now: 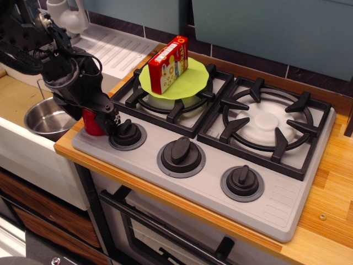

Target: Put cereal on plate and sweetpotato in pot or pan in sink

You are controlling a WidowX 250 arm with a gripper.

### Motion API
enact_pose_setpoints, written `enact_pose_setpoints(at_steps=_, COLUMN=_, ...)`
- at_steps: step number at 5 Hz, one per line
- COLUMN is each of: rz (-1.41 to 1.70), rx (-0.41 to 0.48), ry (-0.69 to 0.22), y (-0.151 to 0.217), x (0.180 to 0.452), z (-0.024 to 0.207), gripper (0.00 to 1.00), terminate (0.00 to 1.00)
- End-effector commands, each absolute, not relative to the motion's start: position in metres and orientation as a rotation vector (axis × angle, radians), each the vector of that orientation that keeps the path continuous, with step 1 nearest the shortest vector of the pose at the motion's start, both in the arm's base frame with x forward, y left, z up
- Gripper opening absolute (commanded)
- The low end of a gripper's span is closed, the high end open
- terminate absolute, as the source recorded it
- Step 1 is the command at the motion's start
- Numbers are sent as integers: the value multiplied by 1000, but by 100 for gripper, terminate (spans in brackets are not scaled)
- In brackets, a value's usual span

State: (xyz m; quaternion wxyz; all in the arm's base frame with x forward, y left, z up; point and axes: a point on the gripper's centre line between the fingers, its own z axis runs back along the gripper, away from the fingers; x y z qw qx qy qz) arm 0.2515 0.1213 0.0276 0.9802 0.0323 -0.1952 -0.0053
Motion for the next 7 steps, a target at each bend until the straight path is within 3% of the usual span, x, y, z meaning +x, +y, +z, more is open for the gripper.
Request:
enact_pose_setpoints(at_steps=1, rz=-32, rx=93, ry=-423, y=122, x=263, z=36, gripper=0, terminate=0)
enact_pose_setpoints(at_steps=3, rz=-25, rx=87, ry=-400, y=122, x=261, z=44, gripper=0, terminate=0)
enact_pose_setpoints(at_steps=5, rz=-60, rx=71, ry=-292, y=146, x=262, z=97, gripper=0, terminate=0)
enact_pose_setpoints(at_steps=6, rz=-91, rx=87, ry=-285, y=162, x=270, z=110, gripper=0, terminate=0)
enact_pose_setpoints(at_steps=7, rz=-119, rx=83, ry=-302, y=176, x=279, z=110, gripper=0, terminate=0)
